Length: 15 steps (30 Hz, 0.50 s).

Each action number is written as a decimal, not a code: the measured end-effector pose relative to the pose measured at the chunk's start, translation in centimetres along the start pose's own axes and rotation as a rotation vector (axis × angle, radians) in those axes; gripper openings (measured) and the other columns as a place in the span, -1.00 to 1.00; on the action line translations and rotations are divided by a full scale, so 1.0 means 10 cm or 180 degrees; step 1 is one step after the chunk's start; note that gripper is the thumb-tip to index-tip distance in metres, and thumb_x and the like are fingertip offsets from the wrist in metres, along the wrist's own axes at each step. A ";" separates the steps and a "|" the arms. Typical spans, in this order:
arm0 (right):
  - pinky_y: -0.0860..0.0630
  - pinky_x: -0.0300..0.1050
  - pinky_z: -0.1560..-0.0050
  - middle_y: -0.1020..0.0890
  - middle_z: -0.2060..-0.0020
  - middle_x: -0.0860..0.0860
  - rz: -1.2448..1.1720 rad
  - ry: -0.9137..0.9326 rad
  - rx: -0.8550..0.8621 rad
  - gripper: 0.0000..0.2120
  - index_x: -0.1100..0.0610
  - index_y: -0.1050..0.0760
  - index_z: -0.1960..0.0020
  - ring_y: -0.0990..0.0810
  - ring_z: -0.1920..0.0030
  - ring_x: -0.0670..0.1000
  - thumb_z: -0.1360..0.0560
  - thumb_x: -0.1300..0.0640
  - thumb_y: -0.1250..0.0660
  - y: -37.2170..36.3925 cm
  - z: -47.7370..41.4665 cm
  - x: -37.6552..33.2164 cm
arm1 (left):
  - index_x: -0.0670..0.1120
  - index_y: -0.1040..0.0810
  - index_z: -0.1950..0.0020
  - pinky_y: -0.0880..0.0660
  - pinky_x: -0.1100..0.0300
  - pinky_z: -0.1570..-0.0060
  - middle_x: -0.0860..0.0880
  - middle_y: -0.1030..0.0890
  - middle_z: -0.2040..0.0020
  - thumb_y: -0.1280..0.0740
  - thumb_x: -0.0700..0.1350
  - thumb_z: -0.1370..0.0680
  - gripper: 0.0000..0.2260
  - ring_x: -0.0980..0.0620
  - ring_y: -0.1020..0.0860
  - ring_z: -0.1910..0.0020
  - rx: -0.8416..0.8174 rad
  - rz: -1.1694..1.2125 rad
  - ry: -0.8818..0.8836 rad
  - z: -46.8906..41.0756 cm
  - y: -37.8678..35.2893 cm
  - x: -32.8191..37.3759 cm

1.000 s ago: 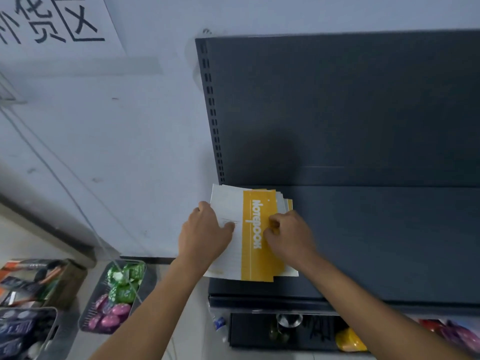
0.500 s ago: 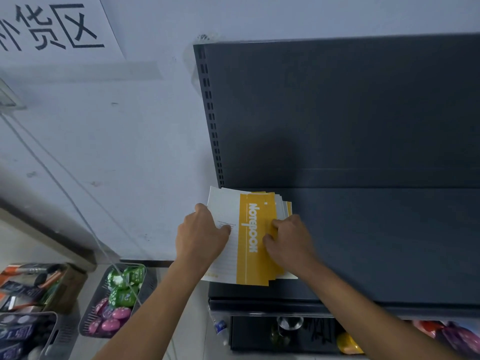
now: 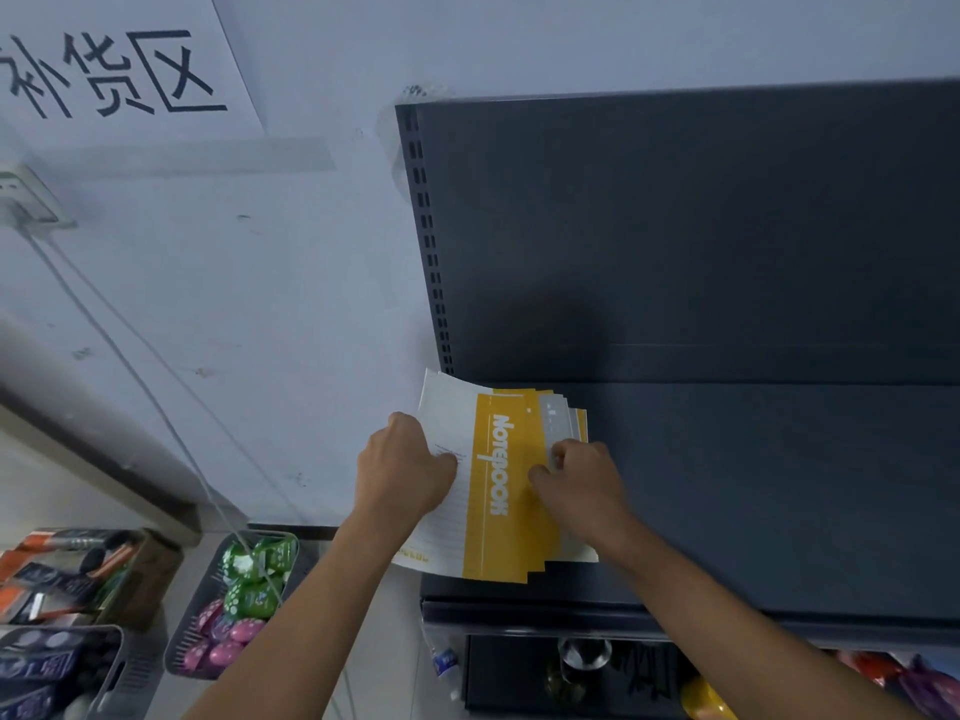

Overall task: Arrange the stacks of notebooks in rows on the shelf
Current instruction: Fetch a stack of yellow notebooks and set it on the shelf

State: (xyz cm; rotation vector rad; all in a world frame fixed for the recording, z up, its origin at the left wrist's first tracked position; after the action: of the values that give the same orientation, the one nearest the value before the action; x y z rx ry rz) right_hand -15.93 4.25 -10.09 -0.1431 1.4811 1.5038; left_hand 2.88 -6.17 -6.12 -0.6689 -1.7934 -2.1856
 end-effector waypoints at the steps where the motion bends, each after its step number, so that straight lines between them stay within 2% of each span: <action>1: -0.30 -0.19 0.32 -0.47 -0.06 0.13 0.0000 -0.0003 -0.0015 -0.83 0.17 -0.43 0.13 -0.48 0.05 0.04 -0.54 0.08 -0.30 0.01 0.00 0.01 | -0.17 -0.47 0.02 -0.38 0.19 0.39 -0.06 -0.58 0.13 -0.38 -0.07 -0.51 -0.80 -0.02 -0.56 0.19 -0.0040 0.0065 -0.0016 -0.01 0.01 0.00; 4: -0.35 -0.15 0.23 -0.46 -0.04 0.12 0.0003 0.0063 -0.0084 -0.81 0.16 -0.44 0.14 -0.48 0.05 0.08 -0.55 0.05 -0.28 0.01 -0.02 -0.01 | -0.13 -0.54 -0.08 -0.45 0.18 0.31 -0.03 -0.61 0.05 -0.32 -0.06 -0.55 -0.82 0.00 -0.57 0.12 -0.0148 0.0324 -0.0154 -0.04 0.07 0.01; 5: -0.40 -0.13 0.14 -0.46 -0.07 0.12 -0.0043 0.0103 -0.0112 -0.80 0.17 -0.49 0.05 -0.49 0.01 0.09 -0.56 0.02 -0.27 0.01 -0.03 -0.02 | -0.11 -0.53 -0.14 -0.43 0.19 0.30 -0.02 -0.61 0.01 -0.32 -0.04 -0.57 -0.79 0.01 -0.57 0.08 -0.0199 0.0457 -0.0198 -0.04 0.09 0.02; 6: -0.45 -0.09 0.03 -0.46 -0.13 0.12 -0.0091 0.0112 -0.0145 -0.70 0.19 -0.52 -0.12 -0.51 -0.09 0.10 -0.57 -0.03 -0.26 0.01 -0.05 -0.04 | -0.09 -0.51 -0.20 -0.43 0.20 0.28 -0.01 -0.61 -0.05 -0.32 -0.02 -0.59 -0.76 0.01 -0.57 0.04 -0.0271 0.0625 -0.0222 -0.04 0.10 0.03; 7: -0.48 -0.05 -0.07 -0.47 -0.19 0.10 -0.0163 0.0077 -0.0158 -0.60 0.18 -0.49 -0.26 -0.50 -0.18 0.10 -0.58 -0.10 -0.26 0.01 -0.06 -0.06 | -0.07 -0.49 -0.25 -0.46 0.19 0.24 0.00 -0.61 -0.09 -0.32 0.00 -0.60 -0.74 0.00 -0.57 0.00 -0.0362 0.0813 -0.0240 -0.04 0.09 0.03; 8: -0.50 -0.02 -0.11 -0.49 -0.21 0.06 -0.0265 0.0025 -0.0190 -0.54 0.13 -0.46 -0.32 -0.51 -0.21 0.08 -0.58 -0.17 -0.26 0.01 -0.07 -0.07 | -0.07 -0.48 -0.28 -0.52 0.13 0.15 0.00 -0.61 -0.12 -0.32 0.01 -0.61 -0.72 -0.02 -0.58 -0.04 -0.0454 0.0998 -0.0260 -0.03 0.08 0.05; 11: -0.53 -0.16 0.13 -0.58 -0.07 -0.07 -0.0630 -0.0031 -0.0184 -0.61 0.00 -0.42 -0.17 -0.57 0.00 -0.10 -0.54 -0.27 -0.28 0.01 -0.05 -0.11 | -0.07 -0.49 -0.31 -0.56 -0.10 -0.14 -0.02 -0.63 -0.15 -0.34 0.01 -0.62 -0.70 -0.07 -0.59 -0.11 -0.0659 0.1298 -0.0304 0.00 0.03 0.10; 13: -0.53 -0.17 0.14 -0.58 0.00 -0.12 -0.0875 -0.0034 -0.0052 -0.61 -0.03 -0.40 -0.14 -0.59 0.04 -0.11 -0.50 -0.26 -0.37 0.06 -0.01 -0.11 | -0.07 -0.45 -0.32 -0.57 -0.05 -0.08 -0.03 -0.61 -0.16 -0.35 0.04 -0.61 -0.67 -0.06 -0.58 -0.09 -0.0651 0.1277 -0.0269 0.02 -0.02 0.13; 15: -0.56 -0.14 0.07 -0.60 0.00 -0.14 -0.0943 0.0037 0.0106 -0.59 -0.03 -0.42 -0.17 -0.61 0.02 -0.09 -0.46 -0.20 -0.45 0.15 0.04 -0.11 | -0.08 -0.40 -0.30 -0.50 0.11 0.12 0.00 -0.55 -0.14 -0.36 0.10 -0.60 -0.62 -0.01 -0.54 -0.04 -0.0515 0.0963 -0.0258 0.03 -0.05 0.18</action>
State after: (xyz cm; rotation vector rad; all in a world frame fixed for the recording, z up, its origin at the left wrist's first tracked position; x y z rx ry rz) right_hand -16.19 4.31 -8.26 -0.3368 1.4237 1.2407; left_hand 1.13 -5.61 -5.68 -1.0057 -1.4476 -2.1352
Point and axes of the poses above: each hand's wrist, its own z-axis away from the middle knuckle, its own y-axis out of the back of the hand, x = y × z, the point moved 7 cm from there along -z, towards the middle knuckle
